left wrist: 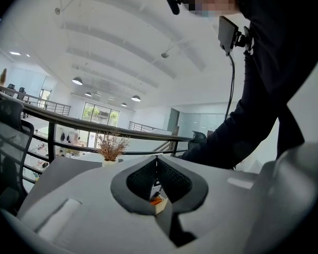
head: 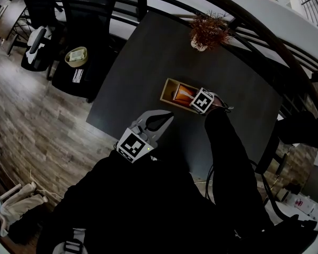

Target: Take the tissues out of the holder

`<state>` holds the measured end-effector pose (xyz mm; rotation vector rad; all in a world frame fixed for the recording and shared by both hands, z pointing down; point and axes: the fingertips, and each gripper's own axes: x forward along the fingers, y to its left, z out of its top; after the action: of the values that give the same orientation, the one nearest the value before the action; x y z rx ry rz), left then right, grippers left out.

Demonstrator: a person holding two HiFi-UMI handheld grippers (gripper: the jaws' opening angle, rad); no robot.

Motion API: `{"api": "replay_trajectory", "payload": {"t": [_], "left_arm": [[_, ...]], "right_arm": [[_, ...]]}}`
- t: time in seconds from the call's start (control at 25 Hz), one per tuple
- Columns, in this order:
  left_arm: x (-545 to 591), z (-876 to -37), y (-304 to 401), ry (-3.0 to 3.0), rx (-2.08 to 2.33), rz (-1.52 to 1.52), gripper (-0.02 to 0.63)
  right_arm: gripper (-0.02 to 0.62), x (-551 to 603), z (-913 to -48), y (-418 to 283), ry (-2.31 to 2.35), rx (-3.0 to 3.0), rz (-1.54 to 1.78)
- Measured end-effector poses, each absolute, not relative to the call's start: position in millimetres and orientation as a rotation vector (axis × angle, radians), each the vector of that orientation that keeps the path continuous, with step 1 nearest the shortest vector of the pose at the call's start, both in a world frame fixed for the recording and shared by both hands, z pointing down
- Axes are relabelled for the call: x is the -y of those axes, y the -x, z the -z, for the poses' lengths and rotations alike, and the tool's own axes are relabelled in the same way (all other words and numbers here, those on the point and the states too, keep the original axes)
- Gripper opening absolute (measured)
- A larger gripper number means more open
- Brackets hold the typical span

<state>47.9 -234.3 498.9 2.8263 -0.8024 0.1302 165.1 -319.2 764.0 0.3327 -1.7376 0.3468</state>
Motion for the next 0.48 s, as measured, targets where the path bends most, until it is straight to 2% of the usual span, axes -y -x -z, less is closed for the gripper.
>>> {"api": "replay_trajectory", "payload": {"t": [0.48], "left_arm": [[232,-485,-41,-2.869,0.815,-0.094,0.007]], "right_arm": [[0.13,315,-678,-162,-0.472,1.794,-0.401]]}}
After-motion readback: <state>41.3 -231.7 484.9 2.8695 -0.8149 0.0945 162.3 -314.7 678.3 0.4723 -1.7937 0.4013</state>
